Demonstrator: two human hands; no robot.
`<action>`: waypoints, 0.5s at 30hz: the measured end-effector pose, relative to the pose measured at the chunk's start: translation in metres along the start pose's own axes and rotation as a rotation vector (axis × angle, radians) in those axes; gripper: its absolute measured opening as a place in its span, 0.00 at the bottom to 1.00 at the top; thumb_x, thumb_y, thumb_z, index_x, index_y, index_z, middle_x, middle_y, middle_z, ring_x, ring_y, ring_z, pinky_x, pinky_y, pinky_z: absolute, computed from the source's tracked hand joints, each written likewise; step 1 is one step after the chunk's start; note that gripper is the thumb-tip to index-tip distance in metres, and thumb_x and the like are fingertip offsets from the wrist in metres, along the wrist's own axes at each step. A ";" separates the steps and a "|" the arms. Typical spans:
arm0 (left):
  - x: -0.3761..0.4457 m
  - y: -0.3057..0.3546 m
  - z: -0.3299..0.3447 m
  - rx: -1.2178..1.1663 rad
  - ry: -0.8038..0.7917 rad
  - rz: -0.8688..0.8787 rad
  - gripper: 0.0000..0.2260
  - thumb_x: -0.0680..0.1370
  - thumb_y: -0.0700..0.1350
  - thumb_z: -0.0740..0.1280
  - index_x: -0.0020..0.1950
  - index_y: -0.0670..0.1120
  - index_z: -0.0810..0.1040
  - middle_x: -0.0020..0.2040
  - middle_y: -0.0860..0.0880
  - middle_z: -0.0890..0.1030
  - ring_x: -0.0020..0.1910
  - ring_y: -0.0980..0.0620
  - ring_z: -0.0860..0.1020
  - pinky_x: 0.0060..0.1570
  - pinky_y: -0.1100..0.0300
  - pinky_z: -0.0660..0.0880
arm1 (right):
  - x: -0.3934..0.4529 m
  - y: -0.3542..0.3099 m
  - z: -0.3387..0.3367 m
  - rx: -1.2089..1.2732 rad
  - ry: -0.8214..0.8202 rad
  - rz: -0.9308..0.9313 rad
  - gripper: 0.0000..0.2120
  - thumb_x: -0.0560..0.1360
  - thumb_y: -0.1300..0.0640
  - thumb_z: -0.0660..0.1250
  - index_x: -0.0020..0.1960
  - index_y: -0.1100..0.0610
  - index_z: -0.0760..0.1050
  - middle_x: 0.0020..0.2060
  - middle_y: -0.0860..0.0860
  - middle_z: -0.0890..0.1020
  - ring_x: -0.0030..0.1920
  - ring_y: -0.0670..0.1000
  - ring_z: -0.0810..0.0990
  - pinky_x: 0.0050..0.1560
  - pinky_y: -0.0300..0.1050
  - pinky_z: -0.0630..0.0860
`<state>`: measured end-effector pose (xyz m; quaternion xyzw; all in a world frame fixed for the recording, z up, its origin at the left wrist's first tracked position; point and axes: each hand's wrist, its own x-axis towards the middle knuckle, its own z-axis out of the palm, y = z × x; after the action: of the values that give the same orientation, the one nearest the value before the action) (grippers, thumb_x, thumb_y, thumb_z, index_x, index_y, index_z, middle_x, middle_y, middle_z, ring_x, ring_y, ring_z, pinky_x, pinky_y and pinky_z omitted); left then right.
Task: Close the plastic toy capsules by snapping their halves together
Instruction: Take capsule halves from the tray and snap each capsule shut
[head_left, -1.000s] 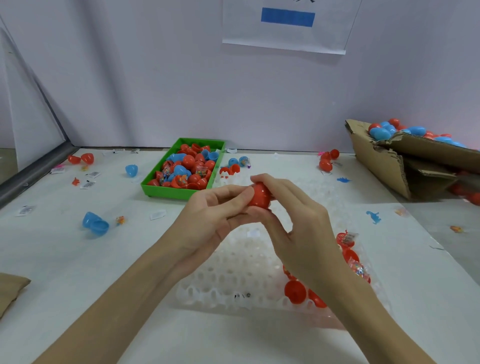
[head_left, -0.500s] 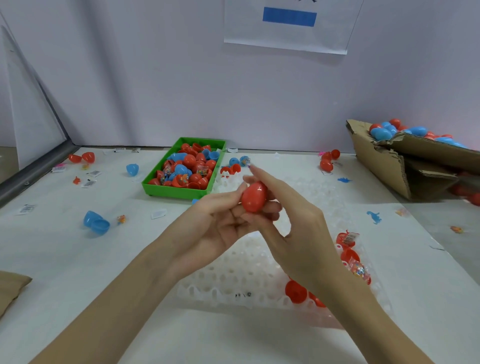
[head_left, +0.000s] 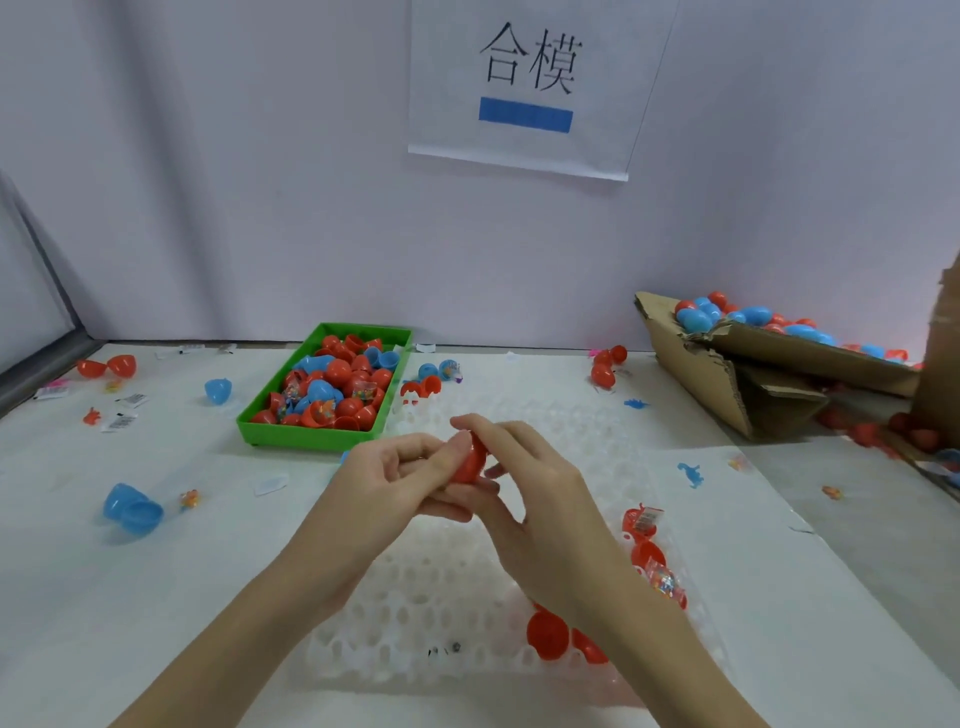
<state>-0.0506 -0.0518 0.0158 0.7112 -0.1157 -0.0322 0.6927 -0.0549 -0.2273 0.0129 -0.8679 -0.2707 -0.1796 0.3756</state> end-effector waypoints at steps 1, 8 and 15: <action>0.001 -0.002 0.000 -0.014 0.012 -0.014 0.18 0.79 0.62 0.66 0.53 0.50 0.87 0.49 0.44 0.88 0.48 0.43 0.87 0.52 0.57 0.84 | 0.001 0.001 0.001 0.017 0.009 0.041 0.24 0.81 0.57 0.69 0.75 0.48 0.71 0.58 0.44 0.75 0.56 0.39 0.75 0.57 0.30 0.73; 0.014 -0.003 -0.011 -0.208 0.255 -0.096 0.28 0.75 0.67 0.62 0.48 0.44 0.87 0.45 0.38 0.86 0.36 0.38 0.85 0.32 0.56 0.82 | 0.067 0.040 -0.060 1.348 0.318 0.623 0.10 0.76 0.58 0.74 0.56 0.58 0.82 0.51 0.52 0.85 0.51 0.50 0.85 0.55 0.42 0.80; 0.015 -0.004 -0.021 -0.171 0.223 -0.105 0.27 0.78 0.65 0.62 0.44 0.43 0.87 0.43 0.36 0.85 0.34 0.39 0.84 0.33 0.55 0.82 | 0.108 0.084 -0.118 1.604 0.511 0.558 0.17 0.84 0.56 0.63 0.70 0.61 0.74 0.62 0.55 0.83 0.62 0.50 0.82 0.60 0.41 0.79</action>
<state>-0.0316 -0.0342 0.0147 0.6540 0.0025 0.0010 0.7565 0.0684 -0.3272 0.0993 -0.3110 -0.0015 -0.0258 0.9501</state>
